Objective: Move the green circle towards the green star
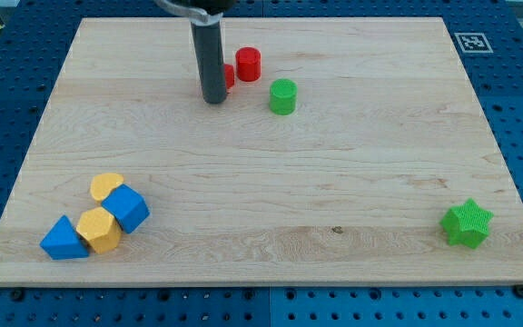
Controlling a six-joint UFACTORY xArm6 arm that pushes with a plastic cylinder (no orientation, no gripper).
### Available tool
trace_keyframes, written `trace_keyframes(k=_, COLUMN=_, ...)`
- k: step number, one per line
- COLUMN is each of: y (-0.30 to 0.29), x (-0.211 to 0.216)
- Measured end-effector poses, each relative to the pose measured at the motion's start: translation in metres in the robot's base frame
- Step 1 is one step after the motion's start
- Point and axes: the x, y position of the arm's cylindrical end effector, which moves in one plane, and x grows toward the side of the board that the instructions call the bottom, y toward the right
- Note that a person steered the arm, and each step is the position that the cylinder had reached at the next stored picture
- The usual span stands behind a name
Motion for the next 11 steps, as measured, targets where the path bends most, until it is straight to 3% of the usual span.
trace_keyframes(k=2, y=0.024, x=-0.005)
trace_keyframes(k=7, y=0.176, x=0.031)
trace_keyframes(k=11, y=0.221, x=0.130)
